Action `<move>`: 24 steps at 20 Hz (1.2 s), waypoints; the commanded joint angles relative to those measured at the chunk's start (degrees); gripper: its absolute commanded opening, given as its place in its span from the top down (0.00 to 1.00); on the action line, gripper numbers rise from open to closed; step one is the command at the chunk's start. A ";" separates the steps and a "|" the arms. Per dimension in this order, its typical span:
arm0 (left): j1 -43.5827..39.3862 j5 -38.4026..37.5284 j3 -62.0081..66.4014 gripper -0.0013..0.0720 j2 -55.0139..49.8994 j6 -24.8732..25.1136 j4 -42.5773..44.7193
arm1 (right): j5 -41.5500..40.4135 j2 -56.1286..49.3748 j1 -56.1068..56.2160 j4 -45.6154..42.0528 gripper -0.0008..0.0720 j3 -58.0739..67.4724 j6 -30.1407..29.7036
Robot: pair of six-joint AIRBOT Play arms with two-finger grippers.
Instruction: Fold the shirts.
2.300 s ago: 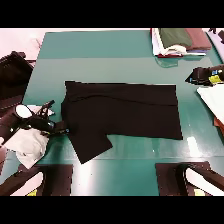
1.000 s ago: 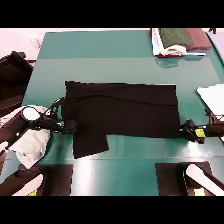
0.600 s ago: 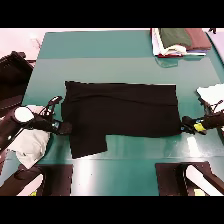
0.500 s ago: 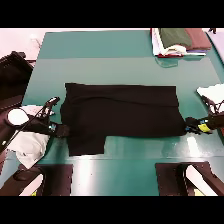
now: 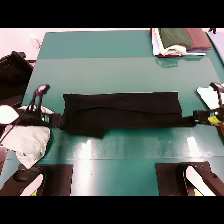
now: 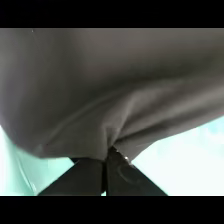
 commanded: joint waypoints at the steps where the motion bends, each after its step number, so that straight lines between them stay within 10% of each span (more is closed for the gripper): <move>1: 0.07 9.07 8.48 0.95 -9.81 -0.17 2.82 | -4.02 -9.33 4.02 -0.37 0.96 7.98 3.30; 8: 0.07 12.41 26.38 0.95 -34.42 0.87 3.37 | -4.15 -26.29 6.14 2.91 0.96 23.28 5.14; 9: 0.07 13.16 27.56 0.83 -35.41 0.87 3.37 | -4.63 -27.45 5.38 5.14 0.86 24.63 4.48; 10: 0.07 14.01 28.35 0.36 -35.52 0.46 3.30 | -5.03 -28.46 4.35 7.72 0.58 25.79 3.67; 11: 0.07 14.14 29.18 0.12 -35.41 0.20 3.34 | -4.94 -29.20 3.19 9.84 0.41 26.67 2.34; 17: 0.07 8.37 31.89 0.17 -35.43 0.46 0.72 | -2.86 -30.29 -9.35 13.79 0.22 22.62 -5.84; 18: 0.07 8.39 31.89 0.38 -35.43 0.46 -0.76 | -2.32 -31.28 -11.54 15.26 0.23 21.38 -6.71; 19: 0.04 8.48 31.89 0.81 -35.43 0.55 -2.49 | -0.79 -32.81 -13.92 17.79 0.23 20.20 -8.11; 20: 0.04 8.70 31.89 0.95 -35.43 1.16 -4.59 | 0.48 -34.38 -15.52 19.98 0.23 19.06 -9.31; 24: 0.02 8.17 31.78 0.95 -36.59 1.07 -12.07 | 0.57 -41.22 -15.54 26.21 0.23 14.99 -12.83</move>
